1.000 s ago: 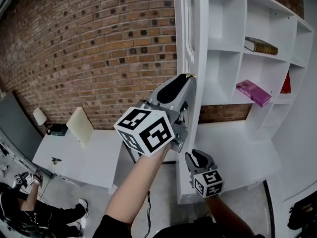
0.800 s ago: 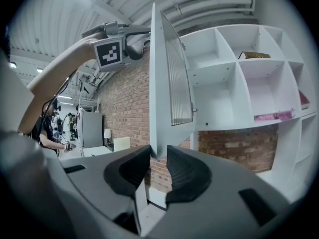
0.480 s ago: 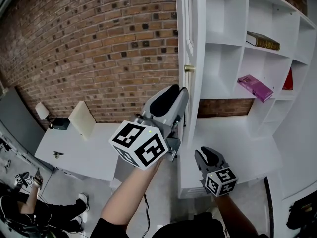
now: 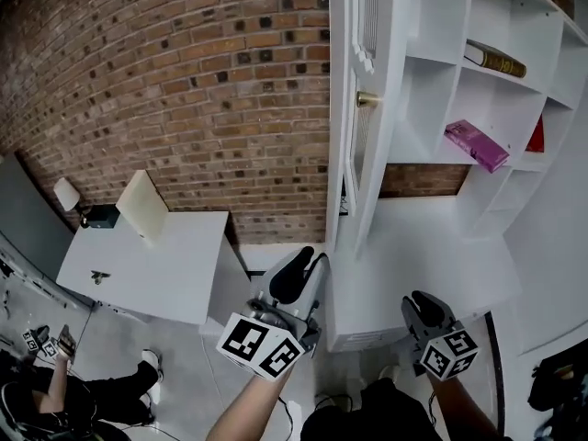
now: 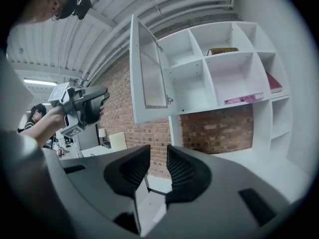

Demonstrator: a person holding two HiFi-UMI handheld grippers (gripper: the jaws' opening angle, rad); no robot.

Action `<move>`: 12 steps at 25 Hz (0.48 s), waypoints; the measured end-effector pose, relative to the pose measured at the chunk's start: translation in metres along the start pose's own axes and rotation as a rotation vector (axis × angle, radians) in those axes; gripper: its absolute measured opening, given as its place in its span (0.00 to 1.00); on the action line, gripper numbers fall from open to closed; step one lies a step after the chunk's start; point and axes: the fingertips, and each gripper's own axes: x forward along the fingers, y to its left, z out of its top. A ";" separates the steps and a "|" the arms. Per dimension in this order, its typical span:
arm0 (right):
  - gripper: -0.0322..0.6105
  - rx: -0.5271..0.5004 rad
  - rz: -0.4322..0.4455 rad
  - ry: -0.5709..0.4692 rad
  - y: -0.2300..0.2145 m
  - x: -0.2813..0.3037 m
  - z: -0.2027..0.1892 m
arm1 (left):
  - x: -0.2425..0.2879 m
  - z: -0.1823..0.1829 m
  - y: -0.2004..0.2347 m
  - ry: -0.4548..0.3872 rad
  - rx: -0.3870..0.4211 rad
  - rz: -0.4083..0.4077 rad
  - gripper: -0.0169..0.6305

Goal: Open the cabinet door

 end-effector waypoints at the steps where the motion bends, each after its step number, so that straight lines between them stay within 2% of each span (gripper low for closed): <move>1: 0.18 0.002 -0.024 0.013 -0.007 -0.008 -0.005 | -0.006 -0.015 0.000 0.012 0.007 0.010 0.18; 6: 0.18 -0.005 -0.159 0.066 -0.050 -0.048 -0.020 | -0.025 -0.073 -0.005 0.098 0.015 0.050 0.18; 12: 0.18 0.015 -0.233 0.051 -0.104 -0.082 -0.014 | -0.042 -0.103 -0.029 0.123 0.054 0.133 0.18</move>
